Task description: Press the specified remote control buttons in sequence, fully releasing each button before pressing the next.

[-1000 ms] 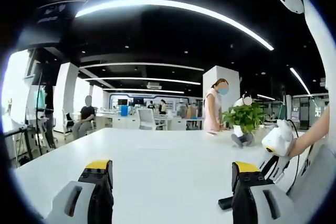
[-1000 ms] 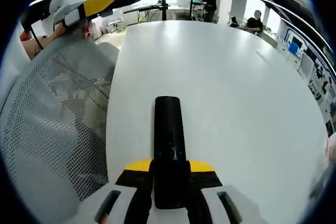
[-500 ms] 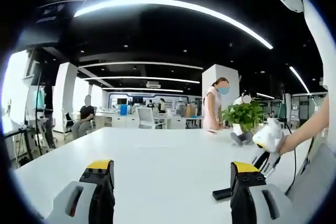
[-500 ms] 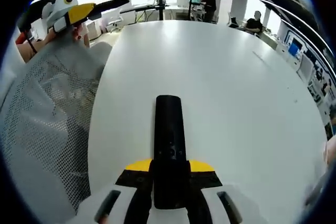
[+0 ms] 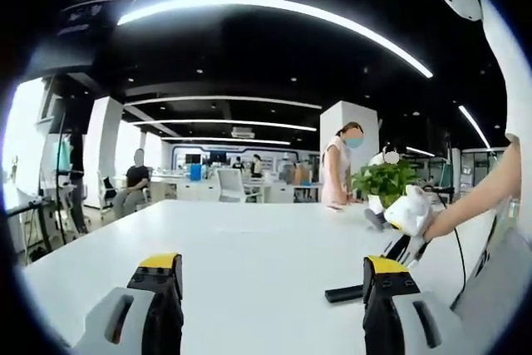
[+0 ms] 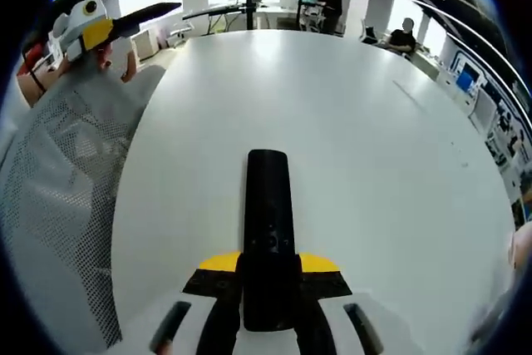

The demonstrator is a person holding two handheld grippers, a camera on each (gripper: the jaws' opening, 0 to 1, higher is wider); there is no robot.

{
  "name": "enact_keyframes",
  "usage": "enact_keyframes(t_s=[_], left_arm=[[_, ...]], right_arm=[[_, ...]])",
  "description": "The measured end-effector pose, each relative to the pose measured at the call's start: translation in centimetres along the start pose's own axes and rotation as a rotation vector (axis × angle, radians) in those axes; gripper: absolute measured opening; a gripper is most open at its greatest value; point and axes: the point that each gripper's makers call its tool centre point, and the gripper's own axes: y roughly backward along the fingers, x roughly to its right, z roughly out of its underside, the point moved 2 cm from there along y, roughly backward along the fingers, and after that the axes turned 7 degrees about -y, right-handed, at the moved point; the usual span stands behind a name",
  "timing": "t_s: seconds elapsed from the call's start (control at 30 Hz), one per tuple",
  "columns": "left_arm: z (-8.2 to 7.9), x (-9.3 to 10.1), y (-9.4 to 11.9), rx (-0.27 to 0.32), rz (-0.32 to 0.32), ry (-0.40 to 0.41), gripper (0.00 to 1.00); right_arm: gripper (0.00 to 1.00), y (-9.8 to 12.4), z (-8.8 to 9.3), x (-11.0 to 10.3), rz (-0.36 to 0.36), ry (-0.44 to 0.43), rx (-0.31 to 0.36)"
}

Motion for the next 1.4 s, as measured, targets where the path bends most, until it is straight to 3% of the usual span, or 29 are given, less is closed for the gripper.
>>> enact_keyframes(t_s=[1.4], left_arm=[[1.2, 0.1, -0.2, -0.025, 0.007, -0.005, 0.91]], right_arm=[[0.21, -1.2, -3.0, 10.1, -0.01, 0.033, -0.091]])
